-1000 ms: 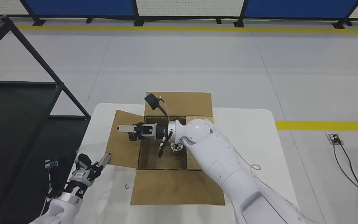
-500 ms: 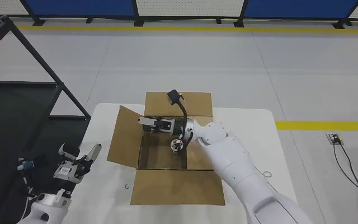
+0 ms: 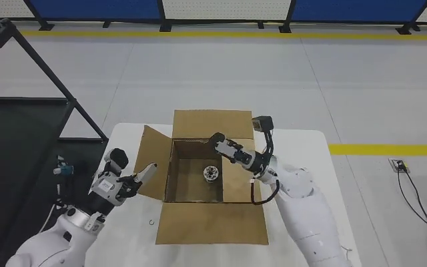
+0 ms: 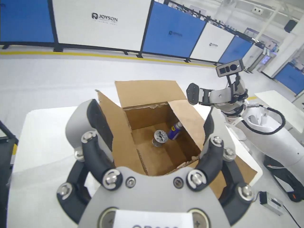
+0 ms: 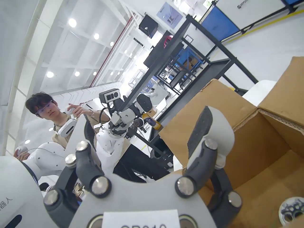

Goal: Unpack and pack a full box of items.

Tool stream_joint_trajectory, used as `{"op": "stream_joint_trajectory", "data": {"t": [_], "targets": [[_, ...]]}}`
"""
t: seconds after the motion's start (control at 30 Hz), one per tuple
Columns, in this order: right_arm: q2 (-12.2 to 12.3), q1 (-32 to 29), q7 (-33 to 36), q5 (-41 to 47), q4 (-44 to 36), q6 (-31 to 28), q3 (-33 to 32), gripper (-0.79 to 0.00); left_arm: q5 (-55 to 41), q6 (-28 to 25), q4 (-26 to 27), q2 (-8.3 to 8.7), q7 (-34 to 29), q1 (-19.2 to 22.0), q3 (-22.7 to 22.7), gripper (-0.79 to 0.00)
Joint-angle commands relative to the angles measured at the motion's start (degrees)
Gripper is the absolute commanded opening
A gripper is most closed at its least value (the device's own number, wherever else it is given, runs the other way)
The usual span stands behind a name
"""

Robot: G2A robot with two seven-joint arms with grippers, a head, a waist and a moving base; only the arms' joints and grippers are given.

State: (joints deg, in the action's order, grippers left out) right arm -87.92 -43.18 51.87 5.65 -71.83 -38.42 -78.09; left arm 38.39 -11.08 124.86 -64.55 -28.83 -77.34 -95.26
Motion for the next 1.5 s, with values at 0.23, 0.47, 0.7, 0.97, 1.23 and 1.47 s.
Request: {"op": "stream_joint_trajectory", "data": {"t": [0.23,0.47,0.7,0.97,1.23,1.47], "targets": [[2.2,-17.5,-7.5,-2.7,-22.0,1.1,-8.8,0.0,-12.0,4.1,-11.8,-0.69,-17.2,15.9,16.0,0.0],[3.1,-24.5,-11.2,-2.0,-26.5,1.6,-11.8,0.0,-19.8,13.4,-24.7,-2.38,-26.2,29.7,26.7,0.0],[3.1,-24.5,-11.2,-2.0,-26.5,1.6,-11.8,0.0,-19.8,13.4,-24.7,-2.38,-26.2,29.7,26.7,0.0],[3.3,-24.8,-11.5,-1.8,-27.6,1.8,-11.2,0.0,-24.0,13.6,-29.6,-2.72,-25.0,30.5,27.2,0.0],[4.3,-28.1,-9.7,-1.9,-29.6,-1.5,-11.2,0.0,-30.3,12.0,-46.0,-5.16,-23.2,39.0,34.9,0.0],[5.1,-31.4,-11.0,-2.0,-30.6,-4.0,-11.9,0.0,-36.4,7.8,-56.1,-7.52,-22.1,44.3,39.8,0.0]]}}
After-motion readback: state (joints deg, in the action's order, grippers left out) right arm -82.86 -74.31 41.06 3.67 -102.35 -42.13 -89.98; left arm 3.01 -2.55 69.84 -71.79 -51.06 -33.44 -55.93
